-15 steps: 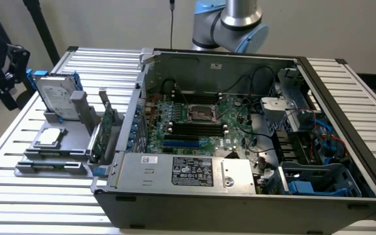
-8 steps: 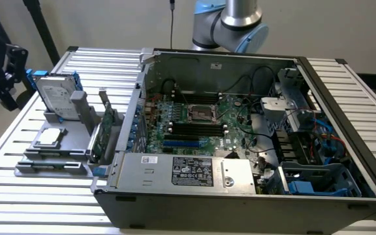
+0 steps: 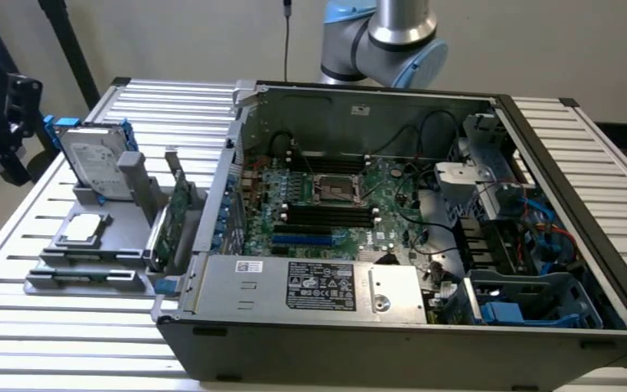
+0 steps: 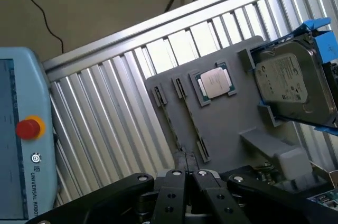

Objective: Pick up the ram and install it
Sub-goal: 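Pick up the ram and move it above insertion slot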

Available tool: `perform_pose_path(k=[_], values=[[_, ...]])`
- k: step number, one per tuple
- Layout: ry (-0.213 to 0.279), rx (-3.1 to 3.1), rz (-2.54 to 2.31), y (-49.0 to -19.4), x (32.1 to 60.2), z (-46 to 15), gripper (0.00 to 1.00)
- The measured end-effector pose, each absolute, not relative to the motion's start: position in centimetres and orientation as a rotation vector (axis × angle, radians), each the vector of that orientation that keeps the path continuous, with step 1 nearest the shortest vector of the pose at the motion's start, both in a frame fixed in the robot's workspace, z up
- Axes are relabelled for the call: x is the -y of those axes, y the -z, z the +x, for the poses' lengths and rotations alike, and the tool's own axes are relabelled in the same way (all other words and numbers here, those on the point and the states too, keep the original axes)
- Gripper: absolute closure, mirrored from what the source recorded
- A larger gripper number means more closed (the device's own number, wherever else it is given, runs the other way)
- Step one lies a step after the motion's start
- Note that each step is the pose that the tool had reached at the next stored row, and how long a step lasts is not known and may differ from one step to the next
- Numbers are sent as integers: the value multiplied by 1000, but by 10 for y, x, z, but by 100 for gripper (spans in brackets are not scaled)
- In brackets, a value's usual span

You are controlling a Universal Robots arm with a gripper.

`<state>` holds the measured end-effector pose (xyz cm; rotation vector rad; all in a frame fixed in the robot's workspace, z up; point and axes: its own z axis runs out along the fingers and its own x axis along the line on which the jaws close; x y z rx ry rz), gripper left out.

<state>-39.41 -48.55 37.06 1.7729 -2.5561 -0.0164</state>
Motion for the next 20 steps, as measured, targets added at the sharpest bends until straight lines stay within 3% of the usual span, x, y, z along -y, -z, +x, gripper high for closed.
perform_pose_path(k=[20], values=[[10, 2240, 2155, -367, 485, -394, 89]])
